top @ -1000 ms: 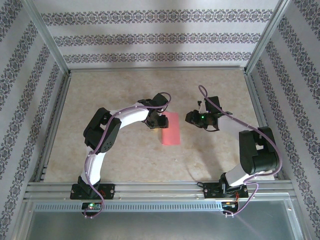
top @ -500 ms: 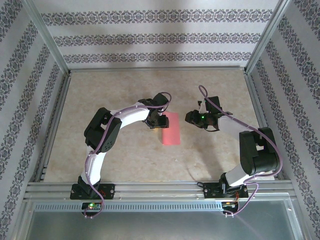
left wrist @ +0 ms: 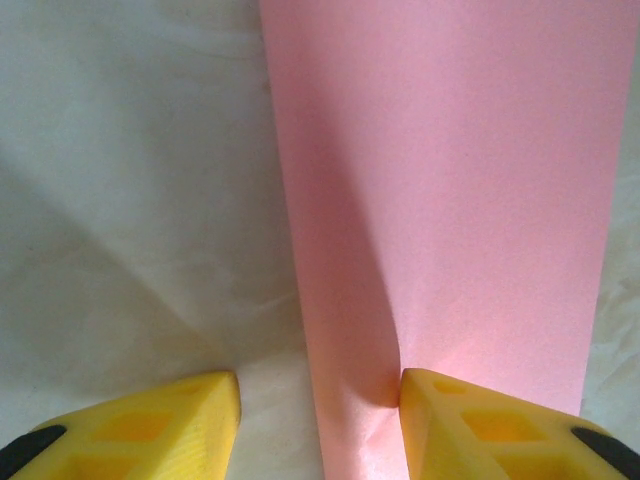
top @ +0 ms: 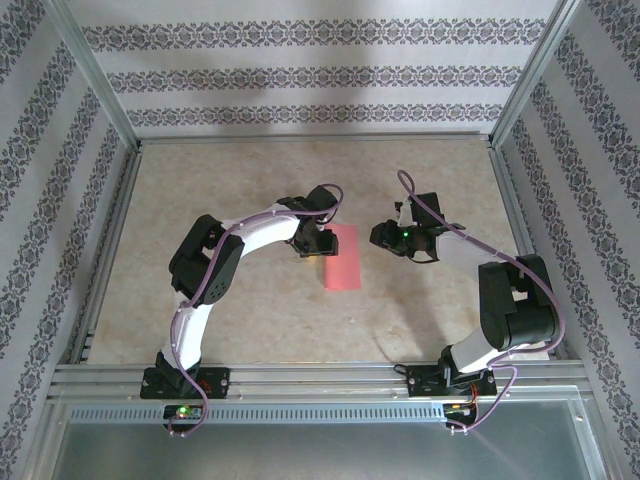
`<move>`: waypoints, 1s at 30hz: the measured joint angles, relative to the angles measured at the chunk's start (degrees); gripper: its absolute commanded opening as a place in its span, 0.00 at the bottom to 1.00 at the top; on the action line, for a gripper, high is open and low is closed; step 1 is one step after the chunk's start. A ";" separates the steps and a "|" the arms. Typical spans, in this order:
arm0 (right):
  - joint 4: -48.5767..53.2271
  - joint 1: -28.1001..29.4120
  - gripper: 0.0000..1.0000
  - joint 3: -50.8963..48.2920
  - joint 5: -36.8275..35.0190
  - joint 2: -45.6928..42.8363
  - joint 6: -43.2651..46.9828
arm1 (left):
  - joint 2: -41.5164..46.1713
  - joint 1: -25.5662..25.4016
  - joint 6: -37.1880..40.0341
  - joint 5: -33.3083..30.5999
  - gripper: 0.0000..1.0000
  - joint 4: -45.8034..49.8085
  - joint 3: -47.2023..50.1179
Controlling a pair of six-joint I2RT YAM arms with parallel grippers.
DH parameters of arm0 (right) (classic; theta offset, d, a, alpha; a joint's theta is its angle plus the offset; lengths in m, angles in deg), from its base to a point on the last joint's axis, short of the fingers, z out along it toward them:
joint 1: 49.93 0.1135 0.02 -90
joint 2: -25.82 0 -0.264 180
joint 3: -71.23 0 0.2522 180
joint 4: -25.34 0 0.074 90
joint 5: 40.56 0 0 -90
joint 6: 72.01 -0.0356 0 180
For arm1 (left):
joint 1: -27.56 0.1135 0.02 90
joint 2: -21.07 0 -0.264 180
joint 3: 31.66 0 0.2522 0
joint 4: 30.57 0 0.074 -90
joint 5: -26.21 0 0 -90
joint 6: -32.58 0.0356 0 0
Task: Fold a paper plane with a square sheet of paper (fold left side to right side)
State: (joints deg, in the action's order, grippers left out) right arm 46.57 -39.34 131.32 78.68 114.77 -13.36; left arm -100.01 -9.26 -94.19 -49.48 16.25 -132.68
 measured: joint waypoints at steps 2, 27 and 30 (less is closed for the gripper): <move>-0.17 0.02 0.22 0.04 1.92 0.59 0.13 | -0.02 0.00 -0.13 0.00 0.48 0.09 -0.09; -1.18 6.45 0.06 4.31 8.72 15.23 -0.35 | -0.17 0.00 -0.15 0.00 0.48 0.42 -0.37; -0.79 6.45 0.05 4.59 8.44 15.69 -0.33 | -0.17 0.00 -0.15 0.00 0.48 0.42 -0.37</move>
State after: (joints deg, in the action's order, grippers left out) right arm 45.78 -32.89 135.91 87.11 130.46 -13.69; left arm -100.18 -9.26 -94.35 -49.48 16.66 -133.05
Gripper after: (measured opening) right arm 0.064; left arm 0.477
